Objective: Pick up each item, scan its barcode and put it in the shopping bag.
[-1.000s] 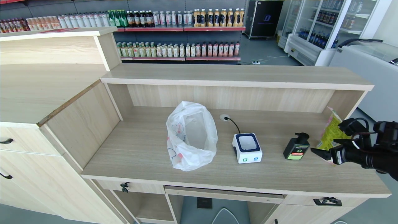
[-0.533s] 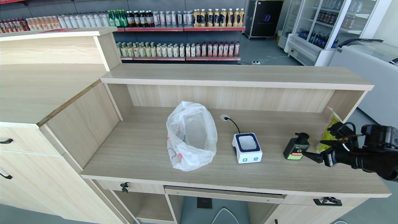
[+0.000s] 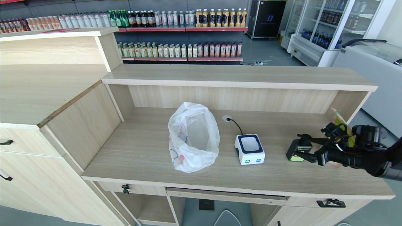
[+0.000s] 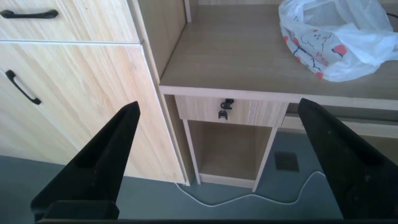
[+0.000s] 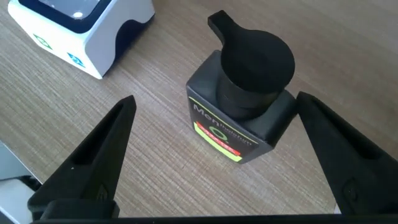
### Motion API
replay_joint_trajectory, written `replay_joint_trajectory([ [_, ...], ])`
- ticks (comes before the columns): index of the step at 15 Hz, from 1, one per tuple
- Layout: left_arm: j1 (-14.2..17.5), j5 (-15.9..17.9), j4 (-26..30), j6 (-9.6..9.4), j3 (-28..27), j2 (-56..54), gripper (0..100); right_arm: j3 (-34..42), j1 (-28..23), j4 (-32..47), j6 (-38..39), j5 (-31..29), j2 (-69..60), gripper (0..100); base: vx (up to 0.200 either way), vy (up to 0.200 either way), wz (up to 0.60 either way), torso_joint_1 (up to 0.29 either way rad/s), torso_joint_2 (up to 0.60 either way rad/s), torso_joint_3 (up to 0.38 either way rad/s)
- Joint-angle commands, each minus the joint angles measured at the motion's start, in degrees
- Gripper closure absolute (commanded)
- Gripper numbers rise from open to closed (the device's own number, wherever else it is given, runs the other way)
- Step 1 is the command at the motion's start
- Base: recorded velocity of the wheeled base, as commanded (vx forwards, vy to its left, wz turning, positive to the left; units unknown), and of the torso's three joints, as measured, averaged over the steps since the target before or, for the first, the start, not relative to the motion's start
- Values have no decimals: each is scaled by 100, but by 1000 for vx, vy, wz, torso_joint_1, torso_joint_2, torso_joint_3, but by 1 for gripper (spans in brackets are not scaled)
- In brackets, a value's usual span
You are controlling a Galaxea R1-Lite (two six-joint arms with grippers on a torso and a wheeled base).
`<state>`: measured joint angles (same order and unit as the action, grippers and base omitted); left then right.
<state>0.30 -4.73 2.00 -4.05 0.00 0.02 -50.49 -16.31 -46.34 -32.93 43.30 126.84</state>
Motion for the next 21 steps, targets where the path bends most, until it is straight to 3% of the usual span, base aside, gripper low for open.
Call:
replay_joint_trajectory([
  [1,-4,-2,2,0,0,-2,0,-66,49,2,-12,56,183,0,0,0,0,0,0,0],
  [3,5,-2,2,0,0,-2,0,-57,93,2,-161,293,315,0,0,0,0,0,0,0],
  [21,5,-2,2,0,0,-2,0,-400,374,2,-267,170,772,0,0,0,0,0,0,0],
])
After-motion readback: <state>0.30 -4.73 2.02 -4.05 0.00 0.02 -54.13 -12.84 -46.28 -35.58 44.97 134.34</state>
